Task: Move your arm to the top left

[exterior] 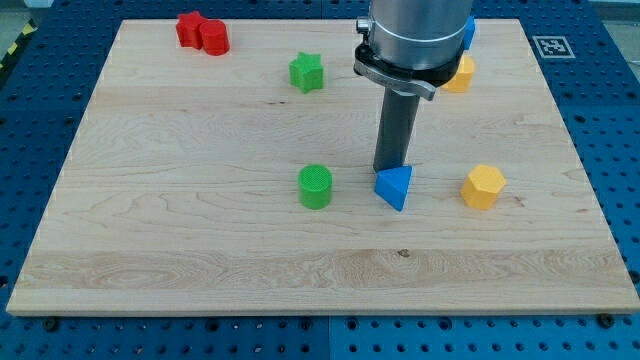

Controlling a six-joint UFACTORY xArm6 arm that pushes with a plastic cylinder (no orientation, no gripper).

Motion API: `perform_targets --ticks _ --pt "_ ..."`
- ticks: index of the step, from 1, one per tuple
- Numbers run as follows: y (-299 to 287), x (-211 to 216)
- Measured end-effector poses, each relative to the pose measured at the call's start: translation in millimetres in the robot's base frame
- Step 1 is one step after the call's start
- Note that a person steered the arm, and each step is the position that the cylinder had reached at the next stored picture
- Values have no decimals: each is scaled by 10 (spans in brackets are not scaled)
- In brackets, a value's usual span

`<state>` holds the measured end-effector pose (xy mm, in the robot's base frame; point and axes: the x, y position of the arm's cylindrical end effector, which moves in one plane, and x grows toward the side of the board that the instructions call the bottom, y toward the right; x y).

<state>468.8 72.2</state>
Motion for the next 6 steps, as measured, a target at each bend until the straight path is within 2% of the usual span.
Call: perform_targets --ticks 1,2,5,6 --pt "-146 -51" --pt "-696 -235" --pt "-2680 -1474" --pt "-3118 -2089"
